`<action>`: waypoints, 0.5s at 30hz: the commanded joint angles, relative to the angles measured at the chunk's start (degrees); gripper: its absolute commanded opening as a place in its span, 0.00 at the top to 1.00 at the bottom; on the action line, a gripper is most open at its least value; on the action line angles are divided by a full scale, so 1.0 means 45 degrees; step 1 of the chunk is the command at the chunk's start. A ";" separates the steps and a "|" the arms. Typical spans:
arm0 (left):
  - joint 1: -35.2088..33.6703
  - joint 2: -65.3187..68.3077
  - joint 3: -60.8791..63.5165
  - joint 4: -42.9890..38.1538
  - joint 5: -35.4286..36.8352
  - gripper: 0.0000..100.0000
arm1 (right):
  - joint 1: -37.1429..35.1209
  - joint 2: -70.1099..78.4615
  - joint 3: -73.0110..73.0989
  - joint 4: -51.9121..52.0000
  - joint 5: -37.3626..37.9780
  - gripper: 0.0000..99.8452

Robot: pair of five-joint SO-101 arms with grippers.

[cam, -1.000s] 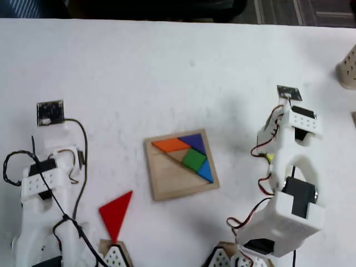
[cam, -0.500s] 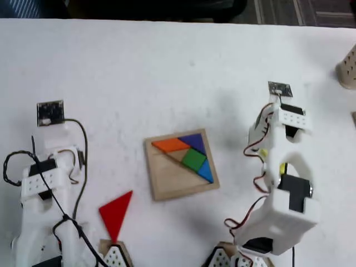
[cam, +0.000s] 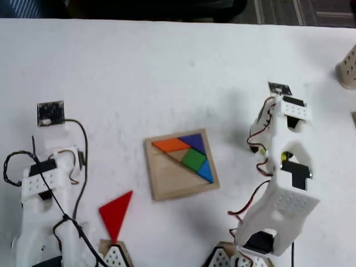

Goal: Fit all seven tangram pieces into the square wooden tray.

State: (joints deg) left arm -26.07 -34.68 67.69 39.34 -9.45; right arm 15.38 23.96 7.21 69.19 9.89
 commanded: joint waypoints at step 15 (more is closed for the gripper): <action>0.0205 -0.0459 -0.0098 -0.0332 -0.0098 0.98 | 0.0635 0.0049 -0.0527 0.0049 -0.0059 0.73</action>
State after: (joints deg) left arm -26.07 -34.68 67.69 39.34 -9.45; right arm 16.88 23.96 6.59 69.19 9.71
